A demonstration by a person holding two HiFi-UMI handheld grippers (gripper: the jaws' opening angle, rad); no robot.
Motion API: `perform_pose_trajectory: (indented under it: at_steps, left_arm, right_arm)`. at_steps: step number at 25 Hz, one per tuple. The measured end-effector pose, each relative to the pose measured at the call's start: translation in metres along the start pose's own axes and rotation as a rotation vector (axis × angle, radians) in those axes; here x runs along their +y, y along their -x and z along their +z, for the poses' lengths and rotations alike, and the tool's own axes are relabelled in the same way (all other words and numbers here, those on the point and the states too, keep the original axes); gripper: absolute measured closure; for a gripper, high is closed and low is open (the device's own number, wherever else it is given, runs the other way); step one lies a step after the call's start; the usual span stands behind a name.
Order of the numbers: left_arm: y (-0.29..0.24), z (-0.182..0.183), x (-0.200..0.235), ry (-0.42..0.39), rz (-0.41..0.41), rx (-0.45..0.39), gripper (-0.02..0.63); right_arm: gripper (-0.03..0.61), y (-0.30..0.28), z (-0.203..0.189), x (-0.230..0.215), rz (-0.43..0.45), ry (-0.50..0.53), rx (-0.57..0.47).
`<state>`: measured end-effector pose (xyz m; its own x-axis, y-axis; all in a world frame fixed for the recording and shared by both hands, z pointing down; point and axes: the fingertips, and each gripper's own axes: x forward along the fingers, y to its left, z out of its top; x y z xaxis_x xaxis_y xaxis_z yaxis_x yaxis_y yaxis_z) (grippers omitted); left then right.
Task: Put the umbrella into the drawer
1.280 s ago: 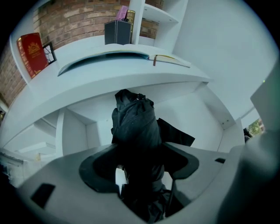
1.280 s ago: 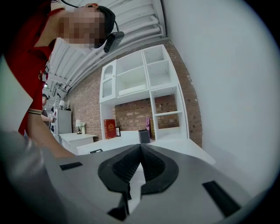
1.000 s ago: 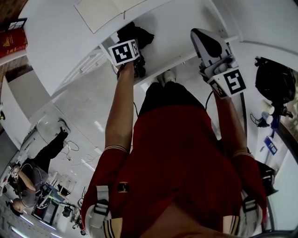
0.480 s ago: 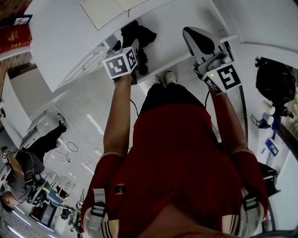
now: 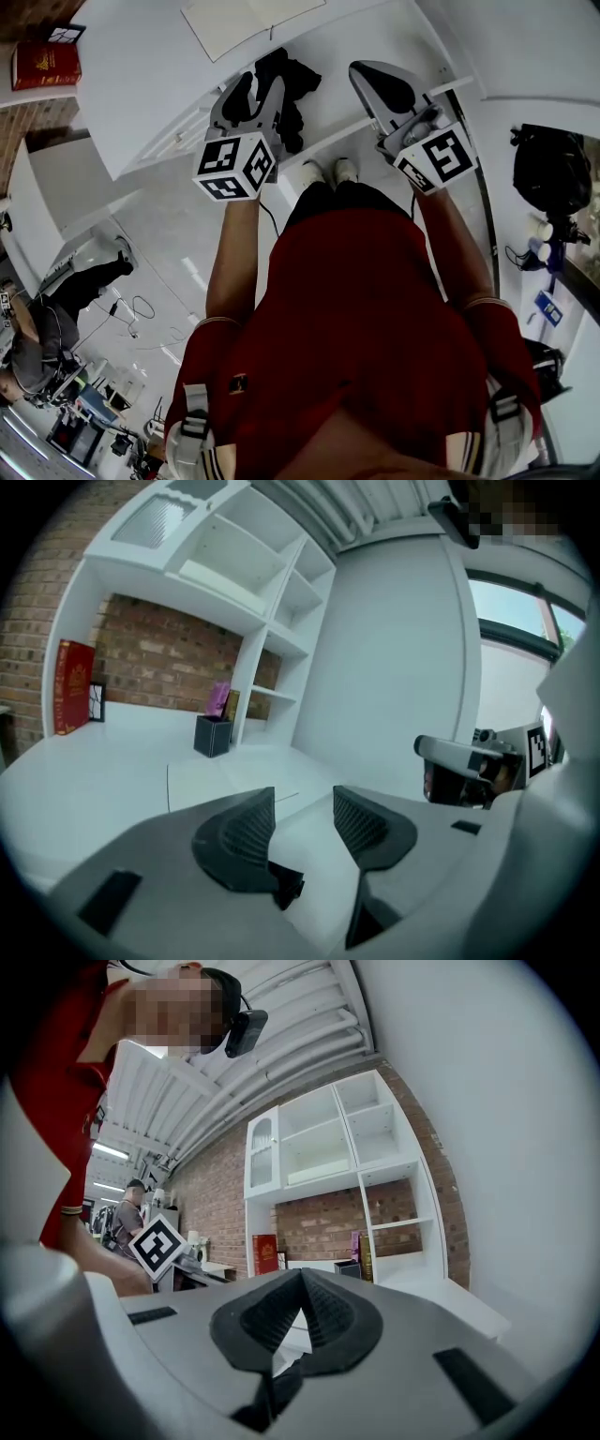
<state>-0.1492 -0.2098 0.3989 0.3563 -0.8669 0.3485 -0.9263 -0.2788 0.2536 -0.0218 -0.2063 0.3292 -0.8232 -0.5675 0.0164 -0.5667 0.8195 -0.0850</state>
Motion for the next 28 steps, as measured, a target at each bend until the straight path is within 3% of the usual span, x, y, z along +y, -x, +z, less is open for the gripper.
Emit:
perform_pose_trajectory:
  at_steps: [5,9,15,20,28]
  left_arm:
    - [0.031,0.033,-0.023,-0.069,-0.04,-0.13,0.477]
    - [0.051,0.044,-0.036,-0.146,-0.035,-0.171,0.521]
    - [0.083,0.066,-0.051,-0.195,-0.06,-0.266,0.605]
    - [0.113,0.08,-0.054,-0.238,-0.079,-0.333,0.607]
    - [0.123,0.082,-0.049,-0.213,-0.077,-0.353,0.607]
  right_arm:
    - [0.58,0.003,0.018,0.02,0.023,0.012,-0.04]
    - [0.58,0.008,0.031,0.033,0.031,0.019,-0.07]
    - [0.58,0.013,0.049,0.052,0.044,0.046,-0.108]
    - [0.58,0.017,0.056,0.062,0.044,0.064,-0.126]
    - [0.58,0.019,0.057,0.075,0.042,0.064,-0.139]
